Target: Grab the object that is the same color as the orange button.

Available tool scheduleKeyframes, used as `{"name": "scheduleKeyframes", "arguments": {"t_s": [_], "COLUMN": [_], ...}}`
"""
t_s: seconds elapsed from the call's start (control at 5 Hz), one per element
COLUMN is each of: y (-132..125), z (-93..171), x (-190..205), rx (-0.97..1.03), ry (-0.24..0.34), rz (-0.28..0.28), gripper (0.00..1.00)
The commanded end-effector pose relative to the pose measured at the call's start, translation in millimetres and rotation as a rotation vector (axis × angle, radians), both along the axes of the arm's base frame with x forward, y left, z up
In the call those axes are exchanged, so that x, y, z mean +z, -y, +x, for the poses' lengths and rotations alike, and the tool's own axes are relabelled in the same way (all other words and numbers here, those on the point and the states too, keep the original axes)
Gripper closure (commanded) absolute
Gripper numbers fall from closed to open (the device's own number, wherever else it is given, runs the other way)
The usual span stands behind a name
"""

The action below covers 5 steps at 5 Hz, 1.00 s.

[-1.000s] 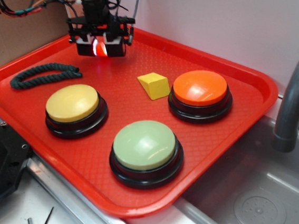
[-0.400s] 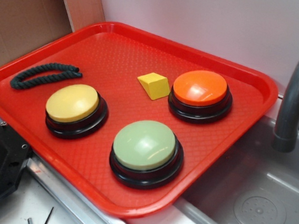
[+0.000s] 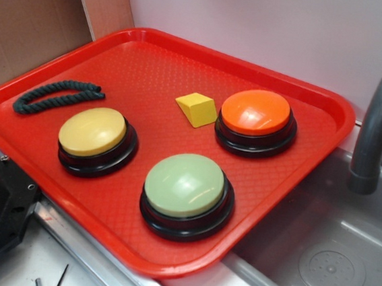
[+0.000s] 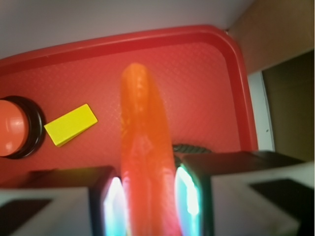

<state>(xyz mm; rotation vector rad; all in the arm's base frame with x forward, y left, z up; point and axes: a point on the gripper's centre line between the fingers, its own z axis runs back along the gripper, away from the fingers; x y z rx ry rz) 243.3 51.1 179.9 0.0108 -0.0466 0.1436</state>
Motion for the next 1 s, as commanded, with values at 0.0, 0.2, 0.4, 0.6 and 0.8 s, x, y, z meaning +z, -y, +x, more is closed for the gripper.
{"name": "scheduleKeyframes", "arguments": {"t_s": [0.0,0.2,0.4,0.6,0.8], "y": [-10.3,-7.8,-4.7,-6.6,-8.9], "z": [-3.1,-7.1,-9.0,-8.8,-9.2], "x": [25.8,19.5,22.5,23.8,18.8], "rx": [0.024,0.033,0.030,0.033,0.052], "ry": [0.011,-0.003,0.020,0.035,0.024], "rz": [0.009,0.018,0.021,0.025,0.013], "gripper": [1.00,1.00,1.00,1.00,1.00]}}
